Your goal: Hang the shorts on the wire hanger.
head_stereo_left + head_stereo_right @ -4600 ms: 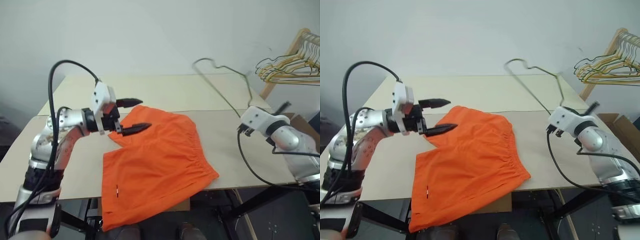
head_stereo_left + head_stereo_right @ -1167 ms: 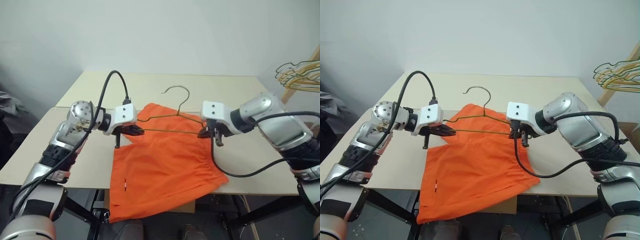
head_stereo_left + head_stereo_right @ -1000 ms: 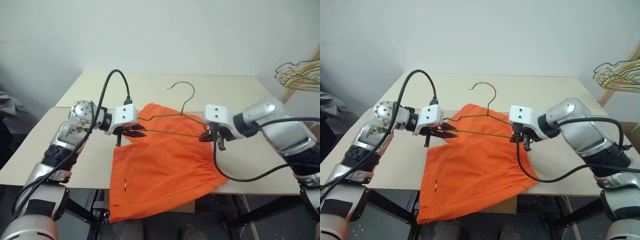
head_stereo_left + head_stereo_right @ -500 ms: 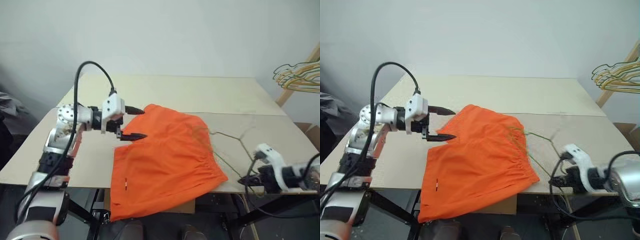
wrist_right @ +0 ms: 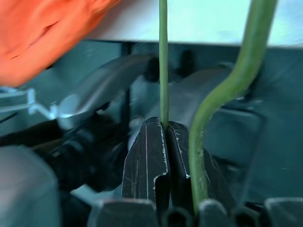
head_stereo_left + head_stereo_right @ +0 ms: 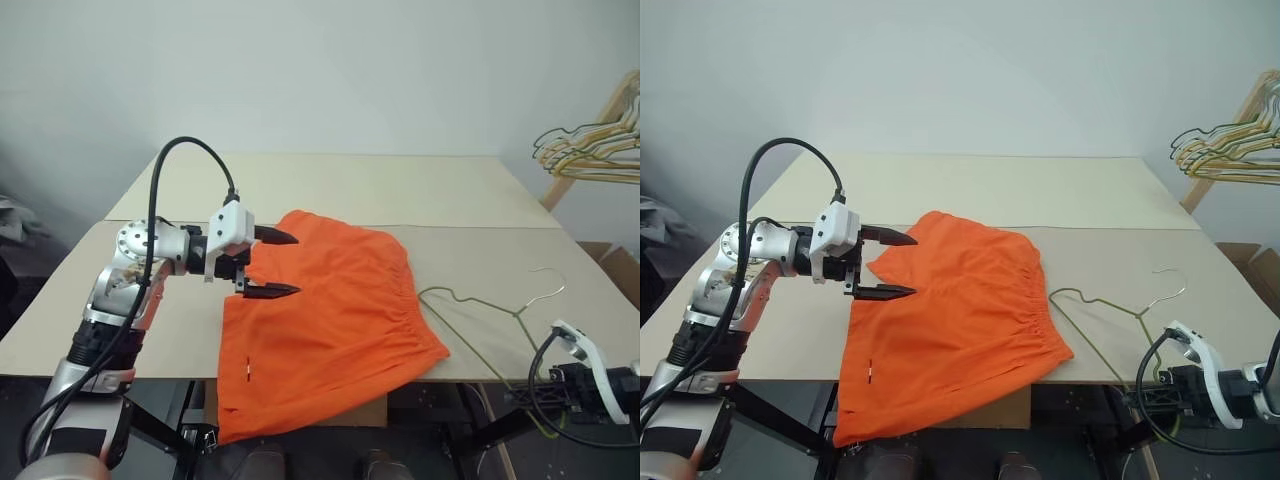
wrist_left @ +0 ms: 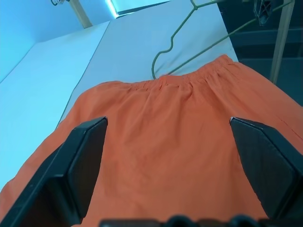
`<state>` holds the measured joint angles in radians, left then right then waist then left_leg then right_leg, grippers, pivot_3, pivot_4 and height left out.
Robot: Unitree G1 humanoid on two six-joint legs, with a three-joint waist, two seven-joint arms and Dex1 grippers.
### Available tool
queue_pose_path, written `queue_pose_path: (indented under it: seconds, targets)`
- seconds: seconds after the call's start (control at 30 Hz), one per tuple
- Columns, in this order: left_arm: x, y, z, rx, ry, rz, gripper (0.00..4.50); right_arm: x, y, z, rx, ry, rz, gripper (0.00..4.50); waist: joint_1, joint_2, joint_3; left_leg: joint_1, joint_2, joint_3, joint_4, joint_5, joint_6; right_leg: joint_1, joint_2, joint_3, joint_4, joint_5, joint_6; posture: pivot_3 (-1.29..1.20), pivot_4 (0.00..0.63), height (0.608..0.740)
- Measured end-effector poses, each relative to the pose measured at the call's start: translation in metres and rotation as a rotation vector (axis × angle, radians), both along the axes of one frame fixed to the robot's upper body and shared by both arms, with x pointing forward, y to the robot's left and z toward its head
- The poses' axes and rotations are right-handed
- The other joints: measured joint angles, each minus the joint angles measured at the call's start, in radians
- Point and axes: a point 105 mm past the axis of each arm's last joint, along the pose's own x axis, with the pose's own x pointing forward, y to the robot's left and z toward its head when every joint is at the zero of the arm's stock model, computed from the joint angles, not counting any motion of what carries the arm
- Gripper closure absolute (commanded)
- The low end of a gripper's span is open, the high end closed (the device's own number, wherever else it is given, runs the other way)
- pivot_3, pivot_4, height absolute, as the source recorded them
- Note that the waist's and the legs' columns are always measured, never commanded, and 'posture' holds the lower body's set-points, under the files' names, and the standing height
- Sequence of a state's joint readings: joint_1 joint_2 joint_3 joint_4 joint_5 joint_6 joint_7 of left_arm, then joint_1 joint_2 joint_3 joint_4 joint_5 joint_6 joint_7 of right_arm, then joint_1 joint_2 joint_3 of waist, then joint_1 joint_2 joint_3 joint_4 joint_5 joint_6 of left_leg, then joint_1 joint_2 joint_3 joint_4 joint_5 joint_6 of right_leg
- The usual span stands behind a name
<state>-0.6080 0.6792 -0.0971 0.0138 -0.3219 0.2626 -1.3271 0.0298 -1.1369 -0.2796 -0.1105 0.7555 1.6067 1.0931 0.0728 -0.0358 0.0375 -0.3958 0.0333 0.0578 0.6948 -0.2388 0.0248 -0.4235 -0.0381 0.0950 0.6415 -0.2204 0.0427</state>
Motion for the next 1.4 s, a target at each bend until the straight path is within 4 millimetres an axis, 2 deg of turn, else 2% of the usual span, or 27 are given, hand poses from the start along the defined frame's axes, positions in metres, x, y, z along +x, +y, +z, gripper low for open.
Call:
queue_pose_path:
  seconds: [0.4,0.5,0.6,0.87,1.07,1.27,1.4]
  targets:
    - [-0.007,0.004,-0.001,0.012,0.006,-0.011,0.02,-0.023,0.018,0.008,0.137,0.036,0.122,4.50,0.000,-0.001,0.000,-0.001,0.000,-0.001,0.000,0.000,0.000,0.000,0.000,-0.001,-0.001,0.000,0.001,0.21,0.000,0.740]
    - [-0.008,0.004,-0.001,0.011,0.008,-0.011,0.02,-0.014,0.019,0.009,0.134,0.004,0.125,4.50,-0.003,-0.001,0.001,0.000,0.000,-0.001,0.000,0.000,0.000,0.000,0.000,0.000,-0.001,0.000,0.001,0.21,0.000,0.740]
    - [-0.008,0.005,-0.002,0.012,0.009,-0.012,0.02,0.007,0.022,0.004,0.149,-0.061,0.079,4.50,-0.003,-0.002,0.001,0.001,0.000,-0.001,0.000,0.000,0.000,0.000,0.000,0.000,-0.001,0.000,0.001,0.22,0.000,0.740]
    - [-0.008,0.005,-0.001,0.015,0.007,-0.011,0.02,-0.005,0.035,-0.010,0.181,0.019,0.147,4.50,0.028,-0.001,0.001,-0.004,0.000,-0.002,-0.001,-0.001,0.001,-0.002,0.000,-0.001,-0.004,-0.001,0.002,0.23,0.000,0.740]
    - [-0.008,0.005,-0.002,0.020,0.002,-0.012,0.02,0.022,0.037,-0.016,0.210,-0.033,0.087,4.50,0.027,-0.001,0.001,-0.005,0.000,-0.002,-0.001,-0.001,0.001,0.000,0.000,-0.001,-0.009,0.002,0.004,0.24,0.000,0.740]
    - [-0.006,0.007,-0.003,0.025,-0.002,-0.008,0.02,0.017,0.049,-0.025,0.219,0.003,0.153,4.50,0.047,0.000,0.001,-0.008,0.000,-0.002,-0.001,-0.002,0.002,-0.002,0.000,-0.001,-0.011,0.002,0.004,0.24,0.000,0.740]
    - [-0.006,0.006,-0.004,0.029,-0.005,-0.017,0.02,0.043,0.057,-0.033,0.241,-0.037,0.092,4.50,0.047,-0.001,0.001,-0.008,0.000,-0.001,-0.001,-0.002,0.002,-0.002,0.000,-0.001,-0.012,0.003,0.004,0.24,0.000,0.740]
